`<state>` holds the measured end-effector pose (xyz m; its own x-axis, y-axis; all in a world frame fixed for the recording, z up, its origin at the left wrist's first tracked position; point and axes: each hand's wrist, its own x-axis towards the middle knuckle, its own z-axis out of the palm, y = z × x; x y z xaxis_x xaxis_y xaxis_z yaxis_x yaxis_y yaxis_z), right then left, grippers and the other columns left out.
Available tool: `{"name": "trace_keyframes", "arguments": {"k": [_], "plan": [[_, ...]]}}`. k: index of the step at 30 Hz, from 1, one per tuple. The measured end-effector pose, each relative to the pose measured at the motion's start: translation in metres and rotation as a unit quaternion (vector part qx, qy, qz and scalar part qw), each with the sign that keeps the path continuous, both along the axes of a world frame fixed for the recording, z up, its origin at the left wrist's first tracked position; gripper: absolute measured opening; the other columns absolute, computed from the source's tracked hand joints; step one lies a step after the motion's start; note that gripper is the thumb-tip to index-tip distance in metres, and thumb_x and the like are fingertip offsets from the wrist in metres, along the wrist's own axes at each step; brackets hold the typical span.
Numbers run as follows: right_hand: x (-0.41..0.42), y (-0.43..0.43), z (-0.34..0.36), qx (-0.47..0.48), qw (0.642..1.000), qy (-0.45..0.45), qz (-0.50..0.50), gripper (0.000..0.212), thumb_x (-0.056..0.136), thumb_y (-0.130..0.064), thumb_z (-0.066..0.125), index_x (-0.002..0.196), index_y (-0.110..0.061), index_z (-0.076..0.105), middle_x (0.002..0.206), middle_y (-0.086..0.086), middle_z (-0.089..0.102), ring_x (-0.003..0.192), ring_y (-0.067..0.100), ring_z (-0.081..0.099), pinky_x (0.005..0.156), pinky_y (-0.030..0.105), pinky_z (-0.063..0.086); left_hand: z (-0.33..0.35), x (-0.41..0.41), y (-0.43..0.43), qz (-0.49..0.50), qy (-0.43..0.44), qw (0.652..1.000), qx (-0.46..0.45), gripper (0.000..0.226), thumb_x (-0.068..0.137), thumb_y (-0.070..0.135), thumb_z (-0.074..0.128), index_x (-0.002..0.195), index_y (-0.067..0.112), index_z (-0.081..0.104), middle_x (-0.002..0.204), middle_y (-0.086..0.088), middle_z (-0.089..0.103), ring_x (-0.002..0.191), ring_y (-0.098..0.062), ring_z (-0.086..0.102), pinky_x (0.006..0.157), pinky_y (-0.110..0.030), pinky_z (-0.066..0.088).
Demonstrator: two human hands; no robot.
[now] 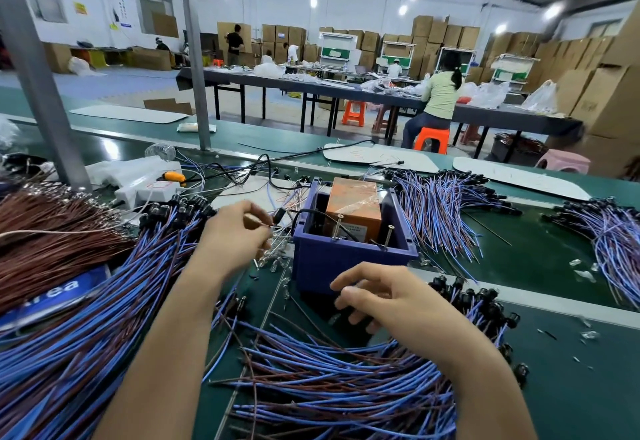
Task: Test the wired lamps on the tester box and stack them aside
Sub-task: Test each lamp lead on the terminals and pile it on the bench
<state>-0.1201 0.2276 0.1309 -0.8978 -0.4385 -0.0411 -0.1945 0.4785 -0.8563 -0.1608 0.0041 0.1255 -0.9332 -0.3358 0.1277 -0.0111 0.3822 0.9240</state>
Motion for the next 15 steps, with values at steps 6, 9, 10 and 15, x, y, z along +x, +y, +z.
{"name": "trace_keyframes", "arguments": {"k": [6,9,10,15], "plan": [[0.004,-0.012,0.008,-0.183,0.982,0.044,0.023,0.032,0.098,-0.017,0.051,0.114,-0.041,0.064,0.114,-0.019,0.067,0.098,0.004,0.065,0.077,0.021,0.055,0.029,0.027,0.036,-0.2,0.055,0.968,0.138,0.006,0.085,-0.001,0.064,0.086,0.006,0.065,0.074,-0.004,0.07,0.06,-0.01,0.067,0.057,-0.016,0.053],[0.003,-0.011,0.008,-0.244,0.969,0.033,-0.015,0.031,0.098,-0.013,0.049,0.115,-0.033,0.066,0.108,-0.011,0.072,0.101,0.005,0.067,0.076,0.024,0.057,0.027,0.03,0.053,-0.244,0.032,0.955,0.163,0.012,0.088,-0.005,0.059,0.088,0.005,0.064,0.077,-0.007,0.067,0.063,-0.01,0.067,0.061,-0.017,0.054],[0.002,-0.01,0.007,-0.251,0.967,0.027,-0.033,0.031,0.098,-0.013,0.049,0.113,-0.032,0.067,0.107,-0.009,0.072,0.101,0.007,0.067,0.075,0.024,0.056,0.026,0.03,0.057,-0.249,0.033,0.953,0.168,0.013,0.088,-0.006,0.059,0.091,0.005,0.063,0.083,-0.008,0.067,0.064,-0.011,0.067,0.061,-0.018,0.055],[-0.003,-0.003,0.009,-0.331,0.937,-0.007,-0.113,0.024,0.095,-0.009,0.051,0.099,-0.019,0.072,0.097,0.002,0.075,0.092,0.017,0.07,0.071,0.021,0.057,0.024,0.029,0.058,-0.272,0.013,0.944,0.188,0.015,0.087,-0.005,0.059,0.097,0.007,0.06,0.084,-0.007,0.069,0.059,-0.016,0.067,0.057,-0.021,0.055]]}}
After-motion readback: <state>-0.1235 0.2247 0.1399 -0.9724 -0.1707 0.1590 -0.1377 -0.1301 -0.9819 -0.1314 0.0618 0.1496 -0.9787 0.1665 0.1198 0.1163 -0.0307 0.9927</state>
